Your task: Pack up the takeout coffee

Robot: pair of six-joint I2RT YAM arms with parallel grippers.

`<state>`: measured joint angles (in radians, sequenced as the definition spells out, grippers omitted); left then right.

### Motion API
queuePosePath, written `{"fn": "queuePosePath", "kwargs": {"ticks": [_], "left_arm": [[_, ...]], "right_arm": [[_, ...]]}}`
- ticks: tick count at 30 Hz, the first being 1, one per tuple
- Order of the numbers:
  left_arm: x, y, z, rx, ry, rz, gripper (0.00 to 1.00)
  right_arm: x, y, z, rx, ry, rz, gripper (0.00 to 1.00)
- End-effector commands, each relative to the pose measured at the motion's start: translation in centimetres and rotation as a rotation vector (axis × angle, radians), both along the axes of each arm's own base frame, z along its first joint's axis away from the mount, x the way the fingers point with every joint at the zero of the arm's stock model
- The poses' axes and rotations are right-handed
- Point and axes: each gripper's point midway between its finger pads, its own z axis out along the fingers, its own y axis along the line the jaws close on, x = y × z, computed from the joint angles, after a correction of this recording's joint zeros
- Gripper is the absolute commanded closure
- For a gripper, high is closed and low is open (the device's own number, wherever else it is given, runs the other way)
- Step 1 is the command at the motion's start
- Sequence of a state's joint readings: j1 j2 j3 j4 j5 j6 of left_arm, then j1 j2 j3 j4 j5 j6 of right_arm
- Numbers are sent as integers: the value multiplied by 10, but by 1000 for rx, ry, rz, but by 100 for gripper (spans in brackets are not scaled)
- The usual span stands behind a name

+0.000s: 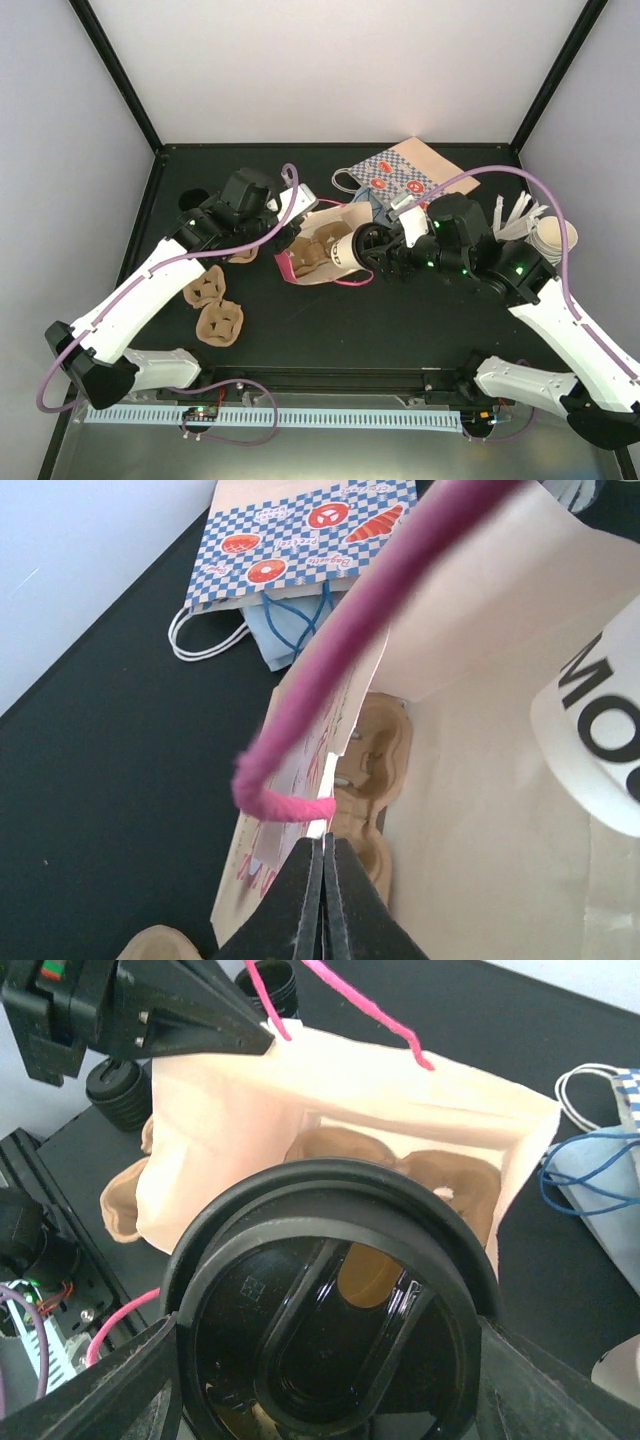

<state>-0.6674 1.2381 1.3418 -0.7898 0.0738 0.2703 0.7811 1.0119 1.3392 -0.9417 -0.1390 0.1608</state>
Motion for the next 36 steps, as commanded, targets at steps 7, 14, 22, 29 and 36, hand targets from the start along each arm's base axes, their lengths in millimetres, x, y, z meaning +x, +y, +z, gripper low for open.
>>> {"fn": "queuePosePath", "kwargs": {"ticks": [7, 14, 22, 29, 36], "left_arm": [[-7, -9, 17, -33, -77, -29, 98], [-10, -11, 18, -27, -82, -35, 98], [-13, -12, 19, -35, -89, -41, 98], [-14, -13, 20, -37, -104, -40, 98], [-14, -16, 20, -36, -113, -46, 98]], "right_arm": [[-3, -7, 17, 31, -85, -33, 39], [2, -7, 30, 37, -132, -38, 40], [14, 5, 24, 14, -138, -27, 40], [10, 5, 1, -33, -105, -20, 41], [-11, 5, -20, -72, -57, 29, 42]]}}
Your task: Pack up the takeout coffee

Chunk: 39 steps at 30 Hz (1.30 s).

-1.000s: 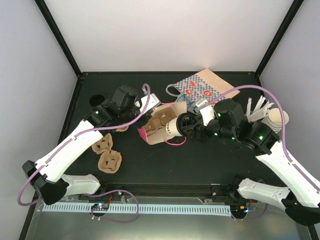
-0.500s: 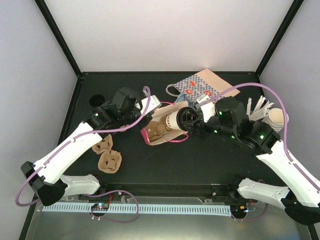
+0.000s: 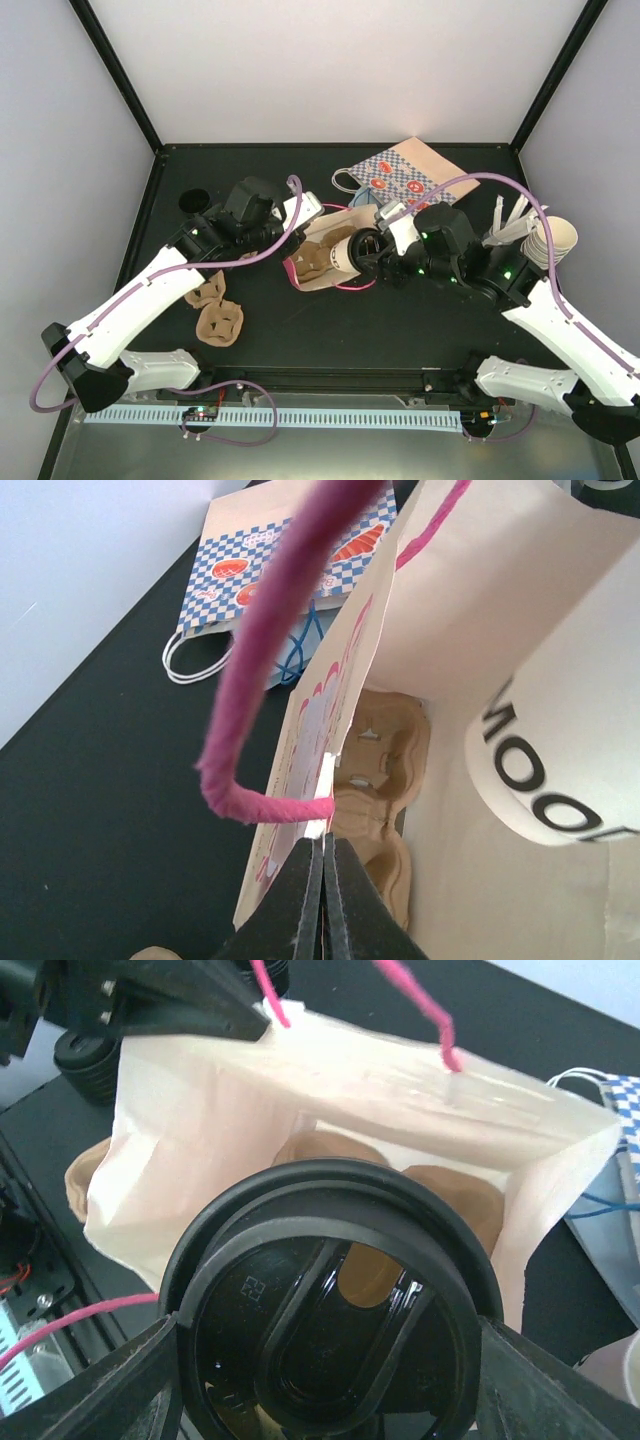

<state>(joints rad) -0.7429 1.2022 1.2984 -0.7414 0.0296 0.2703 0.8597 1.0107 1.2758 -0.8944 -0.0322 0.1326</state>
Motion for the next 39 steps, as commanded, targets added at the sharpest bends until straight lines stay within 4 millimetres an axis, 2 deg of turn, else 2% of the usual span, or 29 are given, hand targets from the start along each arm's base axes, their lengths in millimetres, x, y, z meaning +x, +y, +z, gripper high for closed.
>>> {"fn": "queuePosePath", "kwargs": {"ticks": [1, 7, 14, 30, 37, 39], "left_arm": [[1, -3, 18, -34, -67, -6, 98], [-5, -9, 18, -44, -74, -28, 99], [-25, -11, 13, -60, -77, -71, 98], [-68, -16, 4, -114, -70, -154, 98], [-77, -15, 0, -134, -58, -154, 98], [-78, -16, -1, -137, -59, -154, 99]], "right_arm": [[-16, -1, -5, -8, 4, 34, 42], [-37, 8, -25, -35, 41, 93, 42], [-51, 15, -43, -103, 27, 108, 44], [-76, 31, -52, -229, -230, 188, 43], [-100, 42, -74, -344, -299, 286, 43], [-100, 44, -79, -383, -318, 282, 43]]}}
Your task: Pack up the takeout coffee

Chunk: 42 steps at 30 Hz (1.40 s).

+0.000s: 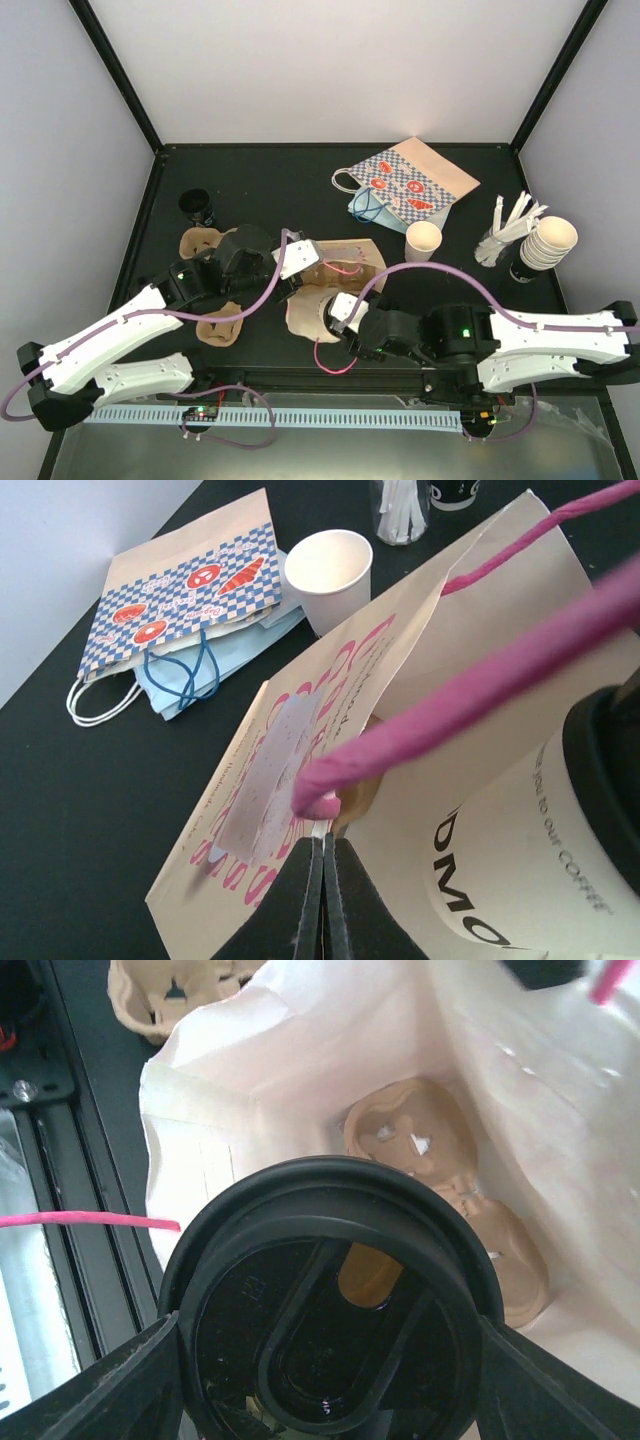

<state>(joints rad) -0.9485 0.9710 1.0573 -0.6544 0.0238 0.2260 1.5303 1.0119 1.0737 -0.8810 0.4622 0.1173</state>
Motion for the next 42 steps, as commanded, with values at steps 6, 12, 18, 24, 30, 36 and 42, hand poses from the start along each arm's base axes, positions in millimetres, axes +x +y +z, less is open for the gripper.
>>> {"fn": "queuePosePath", "kwargs": {"ticks": [6, 12, 18, 24, 30, 36, 42], "left_arm": [[-2, -3, 21, -78, -40, 14, 98], [-8, -3, 21, -87, -42, -11, 98], [-10, -2, 22, -94, -52, -10, 98], [-9, 0, 30, -111, -80, 0, 98], [-7, 0, 38, -124, -105, -1, 98], [-13, -3, 38, -133, -93, -30, 98], [-19, -5, 29, -128, -63, -47, 98]], "right_arm": [[15, 6, 3, -40, -161, -70, 44], [29, 6, 14, -47, -256, -112, 45], [38, 11, 12, -88, -326, -94, 45], [35, 21, 0, -110, -323, 27, 46], [33, 27, -4, -118, -362, 91, 46], [26, 31, -21, -163, -358, 175, 46], [23, 33, -51, -220, -325, 205, 46]]}}
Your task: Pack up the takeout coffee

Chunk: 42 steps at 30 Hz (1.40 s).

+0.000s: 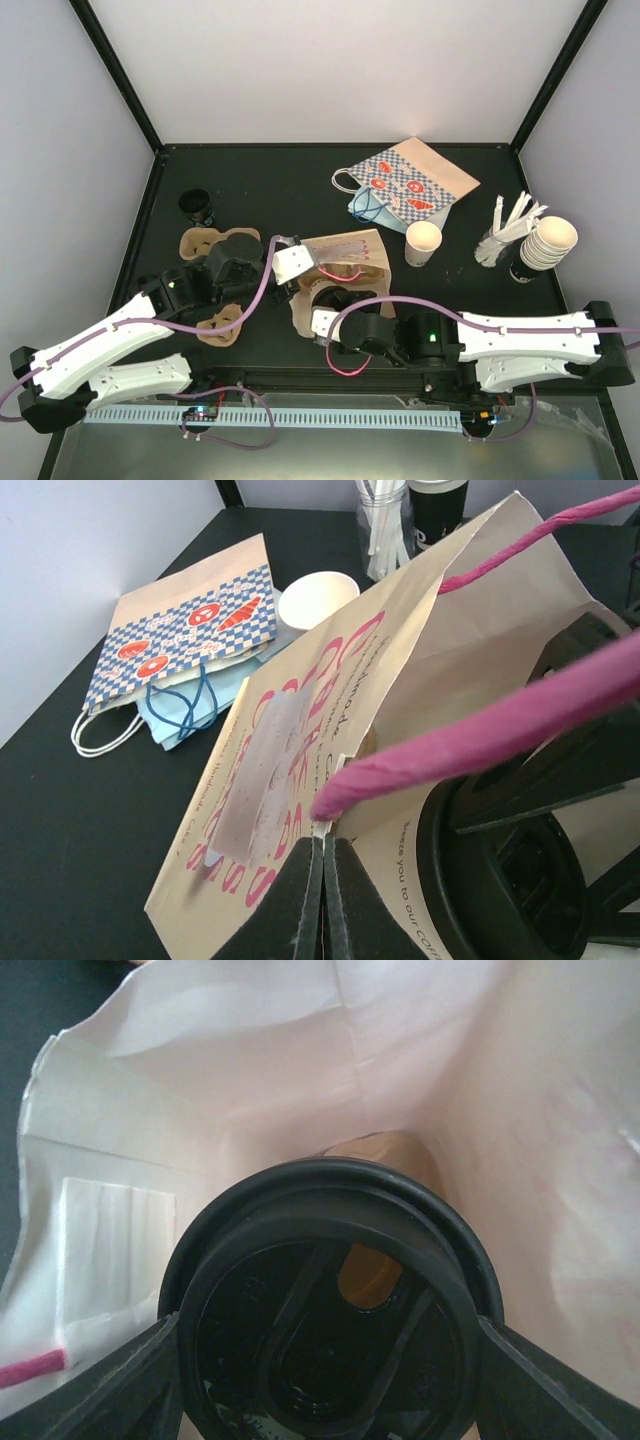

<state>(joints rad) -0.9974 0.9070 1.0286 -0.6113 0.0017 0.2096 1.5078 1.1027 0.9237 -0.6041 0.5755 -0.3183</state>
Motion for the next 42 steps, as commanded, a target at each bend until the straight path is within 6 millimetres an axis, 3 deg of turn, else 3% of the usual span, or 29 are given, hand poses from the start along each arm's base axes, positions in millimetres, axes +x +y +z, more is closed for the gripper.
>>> {"fn": "queuePosePath", "kwargs": {"ticks": [1, 6, 18, 34, 42], "left_arm": [[-6, -4, 13, -61, -18, -26, 98], [-9, -7, 10, -64, -1, -43, 99], [-20, -14, 2, -58, 32, -88, 99], [-26, -12, 9, -91, 40, -98, 99], [-30, -11, 12, -110, 55, -109, 98]], "right_arm": [[-2, 6, -21, -42, 14, 31, 46], [-5, 11, -30, -56, 27, 51, 45], [6, 4, -21, -52, 17, 66, 46], [-1, 14, -56, -95, 89, 76, 47], [12, 14, -64, -133, 32, 20, 50]]}}
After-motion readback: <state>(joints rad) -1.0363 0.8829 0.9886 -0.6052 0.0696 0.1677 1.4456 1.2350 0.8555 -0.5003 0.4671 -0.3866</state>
